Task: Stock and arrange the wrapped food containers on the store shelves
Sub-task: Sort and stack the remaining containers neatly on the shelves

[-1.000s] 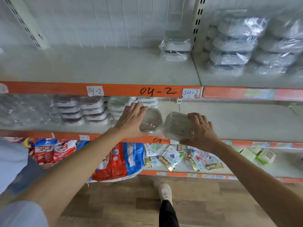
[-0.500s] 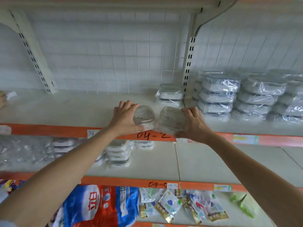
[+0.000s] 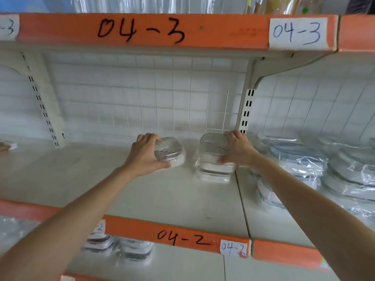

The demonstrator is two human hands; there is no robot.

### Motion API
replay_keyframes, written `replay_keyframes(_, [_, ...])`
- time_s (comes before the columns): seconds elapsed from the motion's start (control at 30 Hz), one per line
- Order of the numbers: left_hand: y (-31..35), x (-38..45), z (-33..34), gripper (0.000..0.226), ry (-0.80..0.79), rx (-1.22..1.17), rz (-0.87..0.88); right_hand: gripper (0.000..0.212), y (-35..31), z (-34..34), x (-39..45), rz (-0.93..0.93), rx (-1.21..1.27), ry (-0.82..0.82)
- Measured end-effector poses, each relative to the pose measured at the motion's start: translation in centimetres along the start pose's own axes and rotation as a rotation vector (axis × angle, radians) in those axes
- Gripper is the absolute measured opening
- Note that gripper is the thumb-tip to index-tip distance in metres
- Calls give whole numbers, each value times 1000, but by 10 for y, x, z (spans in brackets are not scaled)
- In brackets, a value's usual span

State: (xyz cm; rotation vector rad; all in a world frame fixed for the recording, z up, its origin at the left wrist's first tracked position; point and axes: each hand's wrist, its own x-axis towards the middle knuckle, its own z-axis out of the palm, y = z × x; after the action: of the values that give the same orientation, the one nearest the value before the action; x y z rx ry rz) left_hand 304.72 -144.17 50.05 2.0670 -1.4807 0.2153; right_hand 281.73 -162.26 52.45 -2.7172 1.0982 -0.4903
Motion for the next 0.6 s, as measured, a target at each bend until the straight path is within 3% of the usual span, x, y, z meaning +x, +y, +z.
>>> replay_keyframes(0.1, [-4,8,5,90,-40,6,30,94,4,0,17,11,-30,-49])
replay_keyframes(0.2, [-3,23,4,89,-69,-42,70,69,7,6,24,24,-198,-120])
replay_keyframes(0.33, [8,49,3,80,-120,-139,148,56,4,7,26,35,-130,-186])
replay_keyframes(0.6, [69,108,45,72,-70,-118,335,63,11,-30,18,32,-54,-35])
